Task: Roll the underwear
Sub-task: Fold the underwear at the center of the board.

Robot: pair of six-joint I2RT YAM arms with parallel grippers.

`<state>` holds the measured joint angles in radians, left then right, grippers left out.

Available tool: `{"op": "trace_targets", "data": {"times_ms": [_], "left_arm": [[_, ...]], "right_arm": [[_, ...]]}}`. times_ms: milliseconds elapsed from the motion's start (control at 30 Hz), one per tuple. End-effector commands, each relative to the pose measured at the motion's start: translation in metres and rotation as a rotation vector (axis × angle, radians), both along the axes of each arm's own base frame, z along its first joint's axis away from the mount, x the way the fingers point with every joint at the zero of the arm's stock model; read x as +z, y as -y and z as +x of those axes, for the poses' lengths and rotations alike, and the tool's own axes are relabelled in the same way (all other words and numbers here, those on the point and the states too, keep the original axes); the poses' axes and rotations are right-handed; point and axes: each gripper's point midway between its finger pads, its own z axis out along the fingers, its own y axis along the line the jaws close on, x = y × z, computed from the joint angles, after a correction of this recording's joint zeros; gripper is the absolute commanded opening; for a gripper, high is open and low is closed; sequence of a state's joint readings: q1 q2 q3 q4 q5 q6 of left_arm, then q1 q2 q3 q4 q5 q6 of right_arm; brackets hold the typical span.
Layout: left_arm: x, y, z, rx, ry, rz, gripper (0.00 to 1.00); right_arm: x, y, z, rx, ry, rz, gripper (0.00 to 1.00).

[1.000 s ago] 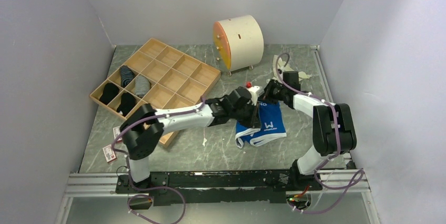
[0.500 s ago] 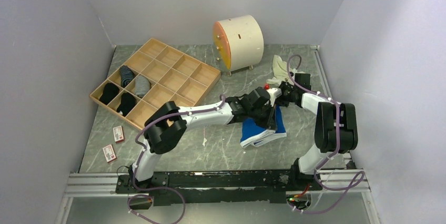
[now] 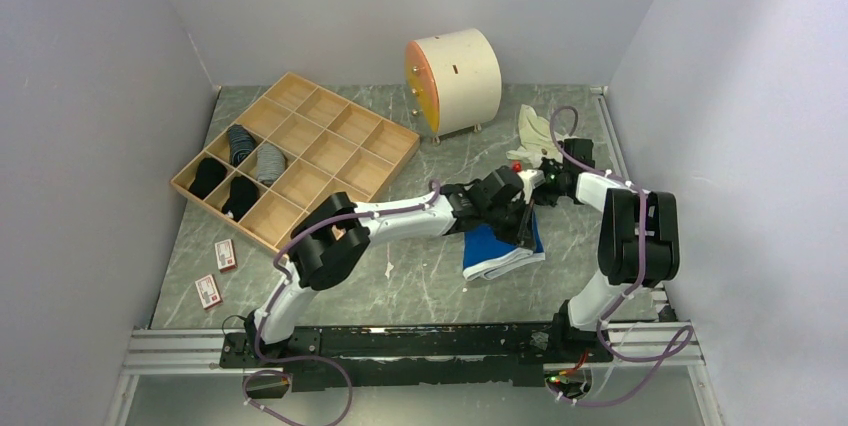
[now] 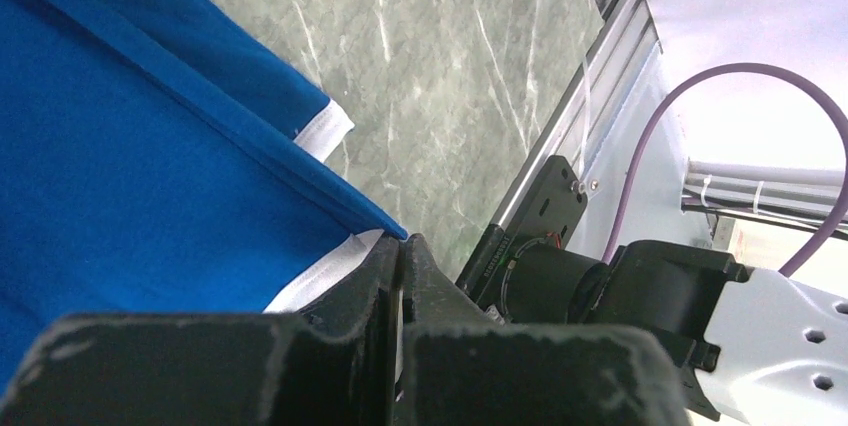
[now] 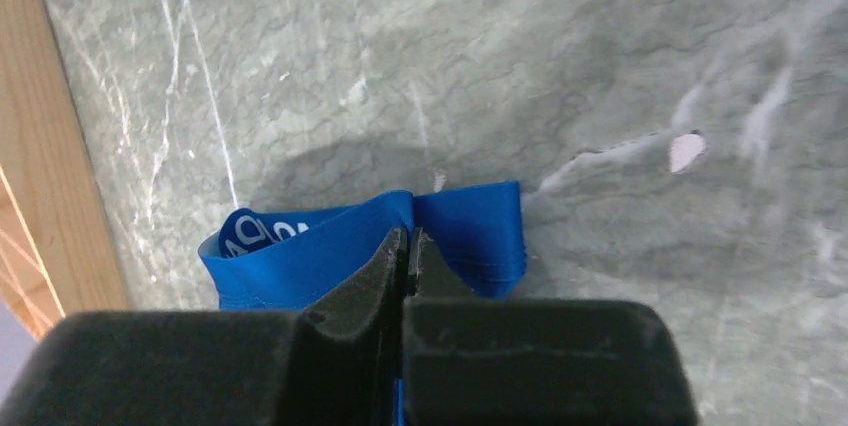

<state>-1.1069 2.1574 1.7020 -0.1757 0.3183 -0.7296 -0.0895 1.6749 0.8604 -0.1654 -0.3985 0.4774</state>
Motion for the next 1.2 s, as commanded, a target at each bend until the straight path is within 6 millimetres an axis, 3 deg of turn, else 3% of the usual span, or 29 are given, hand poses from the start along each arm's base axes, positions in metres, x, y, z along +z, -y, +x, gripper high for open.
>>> {"op": "trace_targets", "data": {"times_ms": [0,367,500,633,733,833,900,1033,1167], "left_arm": [[0.013,0.018,-0.014,-0.048,-0.031,-0.059,0.05],[-0.008,0.034,-0.007,-0.039,-0.040,-0.067,0.05],[-0.012,0.040,-0.008,-0.051,-0.055,-0.088,0.05],[-0.012,0.046,-0.008,-0.048,-0.070,-0.124,0.05],[-0.012,0.048,-0.001,-0.022,-0.050,-0.117,0.07],[-0.027,0.043,0.001,-0.022,-0.055,-0.081,0.17],[-0.029,0.042,0.000,-0.022,-0.080,-0.103,0.30],[-0.009,0.040,0.003,-0.028,-0.048,-0.160,0.49],[0.027,0.033,0.001,-0.049,0.000,-0.228,0.62]], "right_arm": [[0.024,0.025,0.024,-0.055,0.080,-0.117,0.00],[0.009,0.034,0.030,-0.057,0.041,-0.152,0.00],[0.001,0.037,0.026,-0.066,0.002,-0.171,0.06],[0.009,0.040,0.029,-0.084,0.025,-0.179,0.08],[0.012,0.040,0.029,-0.087,0.009,-0.176,0.16],[0.016,0.046,0.026,-0.115,-0.006,-0.207,0.32],[0.022,0.049,0.024,-0.138,-0.001,-0.212,0.45],[0.037,0.051,0.019,-0.184,0.014,-0.212,0.57],[0.054,0.063,0.008,-0.252,0.022,-0.233,0.64]]}}
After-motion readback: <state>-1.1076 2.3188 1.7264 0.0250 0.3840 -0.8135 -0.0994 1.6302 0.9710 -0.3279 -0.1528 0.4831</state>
